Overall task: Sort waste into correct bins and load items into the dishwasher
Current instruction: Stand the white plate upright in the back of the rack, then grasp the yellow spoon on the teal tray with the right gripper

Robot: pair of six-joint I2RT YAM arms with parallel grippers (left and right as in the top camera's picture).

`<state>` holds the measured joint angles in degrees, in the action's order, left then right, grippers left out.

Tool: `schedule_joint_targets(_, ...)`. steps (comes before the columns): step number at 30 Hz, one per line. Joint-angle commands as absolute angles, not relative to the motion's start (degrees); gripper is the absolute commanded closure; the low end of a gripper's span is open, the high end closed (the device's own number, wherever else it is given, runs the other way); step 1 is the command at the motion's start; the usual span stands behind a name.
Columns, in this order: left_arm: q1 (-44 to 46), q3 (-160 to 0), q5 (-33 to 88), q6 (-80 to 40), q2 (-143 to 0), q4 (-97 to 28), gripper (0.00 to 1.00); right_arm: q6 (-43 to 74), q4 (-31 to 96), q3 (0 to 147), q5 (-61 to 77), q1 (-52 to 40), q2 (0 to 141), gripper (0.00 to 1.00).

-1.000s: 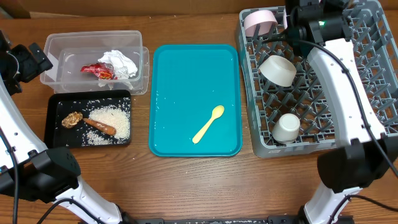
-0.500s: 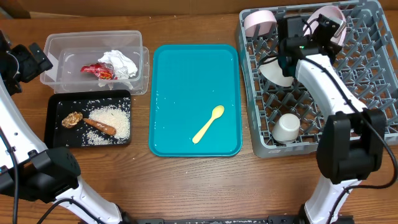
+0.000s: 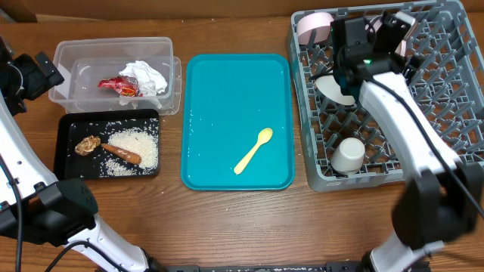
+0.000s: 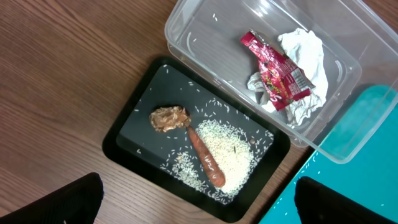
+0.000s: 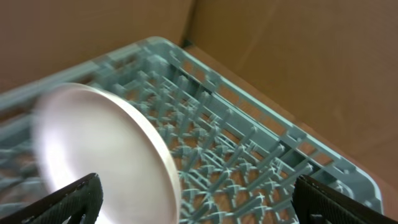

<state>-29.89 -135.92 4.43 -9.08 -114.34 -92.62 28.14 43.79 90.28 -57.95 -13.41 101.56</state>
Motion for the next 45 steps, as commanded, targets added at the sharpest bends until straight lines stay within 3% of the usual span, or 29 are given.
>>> schedule_joint_targets(1,-30.0,-137.0,4.3,-9.3,-114.7,-92.5,0.0,26.1,49.2,90.5,-29.5,-18.7,91.0,0.05)
schedule_joint_targets(4,-30.0,-137.0,4.3,-9.3,-114.7,-92.5,0.0,34.8,54.2,89.7,-2.8,-25.7,90.1,0.2)
schedule_joint_targets(10,-30.0,-137.0,4.3,-9.3,-114.7,-92.5,0.0,49.3,55.6,88.8,-1.9,-35.4,101.5,0.28)
schedule_joint_targets(13,-30.0,-137.0,4.3,-9.3,-114.7,-92.5,0.0,58.0,57.7,88.8,-5.1,-35.9,107.7,0.43)
schedule_joint_targets(18,-30.0,-137.0,4.3,-9.3,-114.7,-92.5,0.0,64.2,58.0,88.8,-2.9,-35.9,118.0,0.43)
schedule_joint_targets(30,-30.0,-137.0,4.3,-9.3,-114.7,-92.5,0.0,65.0,50.6,85.4,-2.7,-35.0,123.1,0.44)
schedule_joint_targets(32,-30.0,-137.0,4.3,-9.3,-114.7,-92.5,0.0,64.9,50.6,85.4,-2.6,-35.0,123.2,0.53)
schedule_joint_targets(33,-30.0,-137.0,4.3,-9.3,-114.7,-92.5,0.0,64.5,50.6,85.4,-2.7,-35.0,123.2,0.69)
schedule_joint_targets(34,-30.0,-137.0,4.3,-9.3,-114.7,-92.5,0.0,64.3,50.6,85.4,-2.6,-35.0,123.2,0.75)
schedule_joint_targets(37,-30.0,-137.0,4.3,-9.3,-114.7,-92.5,0.0,63.0,50.6,85.4,-2.4,-35.0,123.2,0.84)
schedule_joint_targets(41,-30.0,-137.0,4.3,-9.3,-114.7,-92.5,0.0,61.9,50.5,85.4,-1.7,-35.0,123.2,0.89)
schedule_joint_targets(43,-30.0,-137.0,4.3,-9.3,-114.7,-92.5,0.0,54.9,49.3,86.0,1.1,-35.0,123.1,0.96)
schedule_joint_targets(45,-30.0,-137.0,4.3,-9.3,-114.7,-92.5,0.0,48.9,49.8,87.8,2.9,-34.7,123.0,0.96)
